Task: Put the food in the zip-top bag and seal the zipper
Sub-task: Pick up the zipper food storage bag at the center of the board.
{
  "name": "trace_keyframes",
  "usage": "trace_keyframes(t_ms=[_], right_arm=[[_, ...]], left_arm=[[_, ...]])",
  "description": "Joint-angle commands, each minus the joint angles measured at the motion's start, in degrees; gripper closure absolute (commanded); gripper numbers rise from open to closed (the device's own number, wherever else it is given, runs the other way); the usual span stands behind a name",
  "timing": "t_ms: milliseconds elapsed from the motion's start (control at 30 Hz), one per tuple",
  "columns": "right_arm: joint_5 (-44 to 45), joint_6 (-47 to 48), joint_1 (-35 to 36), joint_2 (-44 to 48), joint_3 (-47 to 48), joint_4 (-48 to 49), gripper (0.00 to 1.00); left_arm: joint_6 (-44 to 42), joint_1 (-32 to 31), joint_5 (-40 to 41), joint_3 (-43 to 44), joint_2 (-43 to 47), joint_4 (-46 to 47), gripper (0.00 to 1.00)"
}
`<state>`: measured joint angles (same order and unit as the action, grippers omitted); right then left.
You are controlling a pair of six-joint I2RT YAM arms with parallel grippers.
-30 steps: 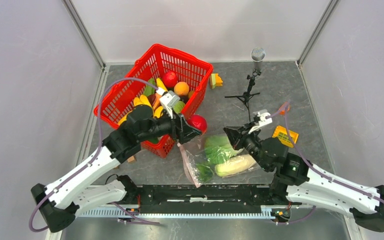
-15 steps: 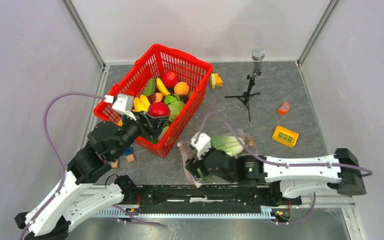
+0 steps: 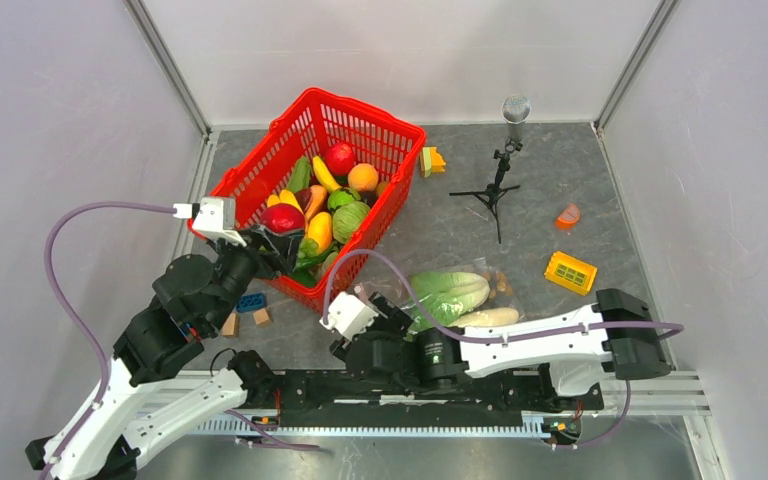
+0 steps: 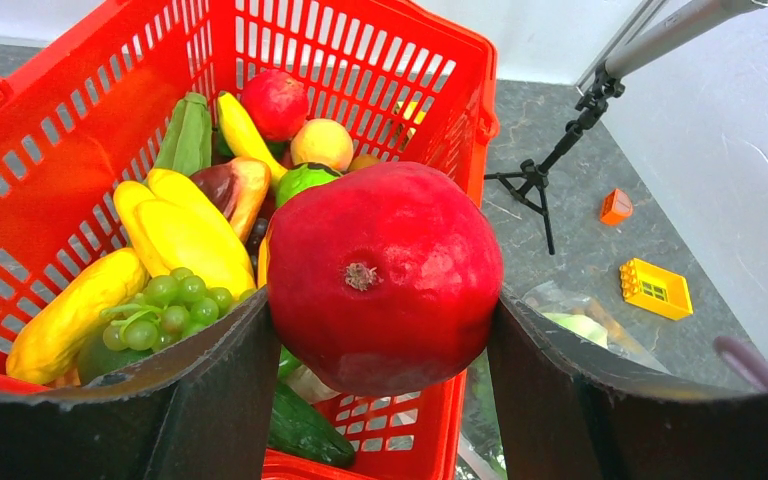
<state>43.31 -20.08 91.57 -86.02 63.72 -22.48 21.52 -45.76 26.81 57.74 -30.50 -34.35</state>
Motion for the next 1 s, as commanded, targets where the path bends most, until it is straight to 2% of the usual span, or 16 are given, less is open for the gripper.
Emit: trace_keyframes(t_ms=[0, 367, 467, 633, 800, 833, 900, 967], right_arm=[[4.5, -0.5, 0.4, -3.0, 3.6, -3.4, 0.17], [12.4, -2.4, 0.0, -11.0, 7.1, -6.2, 0.24], [14.8, -3.6, -0.3, -12.4, 8.5, -8.6, 0.3], [15.7, -4.3, -0.8, -12.6, 8.3, -8.9, 0.47], [16.8, -5.9, -1.0, -12.2, 7.9, -9.8, 0.68], [16.9, -6.3, -1.1, -12.0, 8.0, -10.2, 0.7], [17.1, -7.0, -1.2, -11.4, 7.8, -10.3, 0.83], [17.4, -7.8, -1.4, -10.1, 7.4, -10.4, 0.91]], left_arm=[[-2.0, 0.0, 2.2, 2.2, 0.7, -0.1, 0.56], [-1.3, 0.0, 0.6, 1.8, 0.2, 0.1, 0.55], [-1.1, 0.0, 0.0, 1.5, 0.4, 0.1, 0.55], [-1.1, 0.0, 0.1, 1.2, 0.5, 0.1, 0.55], [-1.2, 0.0, -0.3, 1.2, -0.1, 0.2, 0.55], [-1.3, 0.0, -0.6, 1.1, -0.4, 0.2, 0.54], [-1.4, 0.0, -1.1, 1.1, -0.8, 0.2, 0.54], [-1.4, 0.0, -1.9, 1.1, -1.2, 0.2, 0.54]])
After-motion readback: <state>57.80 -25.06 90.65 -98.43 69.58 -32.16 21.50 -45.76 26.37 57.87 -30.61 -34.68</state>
